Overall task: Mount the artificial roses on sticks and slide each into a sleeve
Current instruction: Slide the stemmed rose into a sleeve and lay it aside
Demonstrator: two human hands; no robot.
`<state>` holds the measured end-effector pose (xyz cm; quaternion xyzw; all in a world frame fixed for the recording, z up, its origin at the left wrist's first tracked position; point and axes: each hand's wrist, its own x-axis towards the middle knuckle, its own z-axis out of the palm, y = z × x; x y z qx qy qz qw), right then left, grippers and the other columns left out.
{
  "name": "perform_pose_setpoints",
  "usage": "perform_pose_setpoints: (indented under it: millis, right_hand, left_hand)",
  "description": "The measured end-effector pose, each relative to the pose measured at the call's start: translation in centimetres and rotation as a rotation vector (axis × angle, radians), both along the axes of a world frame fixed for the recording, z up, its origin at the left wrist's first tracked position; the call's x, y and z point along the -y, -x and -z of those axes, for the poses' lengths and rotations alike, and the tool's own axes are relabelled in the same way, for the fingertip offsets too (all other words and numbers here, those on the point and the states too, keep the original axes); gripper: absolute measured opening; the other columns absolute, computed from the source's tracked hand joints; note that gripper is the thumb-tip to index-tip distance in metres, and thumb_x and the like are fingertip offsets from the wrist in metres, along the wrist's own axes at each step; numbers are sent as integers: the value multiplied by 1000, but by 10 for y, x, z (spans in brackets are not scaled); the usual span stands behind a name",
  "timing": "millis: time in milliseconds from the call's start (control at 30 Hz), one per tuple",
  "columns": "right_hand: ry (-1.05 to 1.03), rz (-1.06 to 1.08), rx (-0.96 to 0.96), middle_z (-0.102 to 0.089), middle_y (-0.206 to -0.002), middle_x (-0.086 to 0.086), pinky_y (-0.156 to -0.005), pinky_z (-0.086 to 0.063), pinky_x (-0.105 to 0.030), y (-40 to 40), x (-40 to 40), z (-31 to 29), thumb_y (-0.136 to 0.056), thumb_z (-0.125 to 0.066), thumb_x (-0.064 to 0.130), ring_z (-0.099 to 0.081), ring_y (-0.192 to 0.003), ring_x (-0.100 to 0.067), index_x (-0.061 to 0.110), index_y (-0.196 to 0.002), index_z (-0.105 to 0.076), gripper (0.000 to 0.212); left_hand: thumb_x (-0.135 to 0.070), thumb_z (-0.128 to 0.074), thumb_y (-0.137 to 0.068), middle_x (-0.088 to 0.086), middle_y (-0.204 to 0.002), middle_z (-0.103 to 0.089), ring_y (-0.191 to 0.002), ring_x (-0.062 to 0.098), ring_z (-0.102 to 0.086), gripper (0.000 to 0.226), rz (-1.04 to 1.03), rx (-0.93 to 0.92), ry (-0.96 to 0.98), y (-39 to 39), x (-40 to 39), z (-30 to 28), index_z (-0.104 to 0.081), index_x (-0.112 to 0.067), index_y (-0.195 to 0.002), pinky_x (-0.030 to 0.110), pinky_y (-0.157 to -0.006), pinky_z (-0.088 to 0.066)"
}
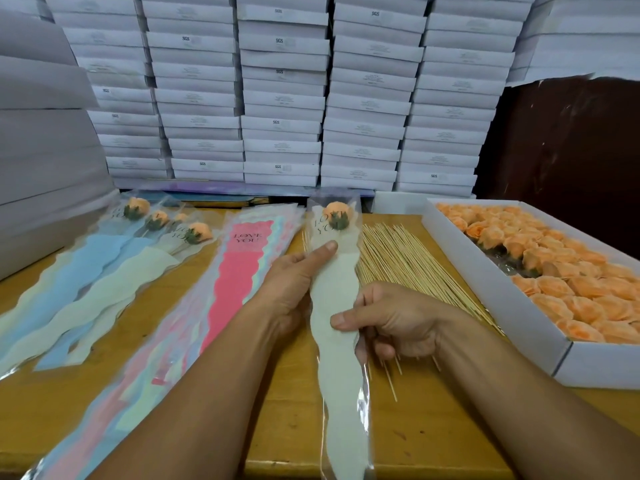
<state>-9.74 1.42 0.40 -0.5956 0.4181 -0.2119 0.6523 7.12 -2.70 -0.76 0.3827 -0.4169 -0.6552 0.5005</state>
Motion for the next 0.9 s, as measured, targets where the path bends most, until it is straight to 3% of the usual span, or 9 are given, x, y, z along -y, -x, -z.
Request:
perform_pose_setpoints:
  millis: [100, 167, 300, 433, 567, 767, 900]
  right_hand:
    - [60, 23, 52, -75, -80, -15, -35, -38, -14, 4, 1, -2, -86, -69, 19, -67, -52, -11, 1, -90, -72, 19]
    - [77, 47, 86, -75, -81, -14, -36, -38, -13, 7, 2, -2, -84, -69, 20, -67, -54, -11, -1, -93, -72, 22]
    - [97, 107, 120, -74, -80, -16, -36, -40, -14, 11, 4, -3, -83, -70, 21, -66, -53, -11, -4, -99, -69, 30]
    - [96, 194, 173, -68, -66, -13, -35, -39, -15, 12, 7, -4, -79, -71, 19, -60, -46, -10, -6, -97, -67, 31]
    - [114, 241, 181, -62, -62, -9, -35, -38, -15, 15, 9, -5, -85, -71, 17, -53, -43, -8, -3, -88, -68, 20]
    - [138, 240, 158, -62, -59, -2, -38, -37, -15, 15, 9, -4, -92, -66, 16, -51, -46, -7, 2, -91, -68, 14]
    - [134, 255, 159, -65, -66, -6, -38, -38, -16, 14, 10, -2, -80, -72, 29, -52, -47, -8, 0, -101, -69, 36]
  left_hand:
    - [-33, -77, -85, 25, -112, -71, -113, 44, -64, 40, 37, 61, -42, 0, -6, -2, -74, 1, -106, 59, -103, -47]
    - [-30, -77, -85, 26, -116, -69, -116, 46, -62, 41, 65, 137, -70, 1, -9, -6, -72, 2, -111, 61, -107, -42]
    - [-32, -77, -84, 17, -94, -73, -84, 30, -66, 41, 133, 316, -67, 0, -15, -23, -71, -1, -110, 44, -86, -52]
    - [-28, -77, -84, 24, -103, -73, -86, 29, -67, 39, 221, 447, -40, -5, -24, -31, -70, 1, -110, 48, -92, -55]
    - [-21, -81, -69, 16, -93, -76, -77, 22, -74, 40, 355, 413, -42, -9, -34, -28, -71, 1, -101, 30, -61, -60]
    - [-11, -82, -60, 15, -91, -77, -75, 24, -75, 57, 304, 352, -26, -8, -39, -23, -65, 5, -113, 31, -58, -60]
    - [-9, -83, -60, 18, -93, -76, -76, 26, -75, 66, 271, 387, 12, -10, -38, -24, -61, 8, -119, 33, -59, -60]
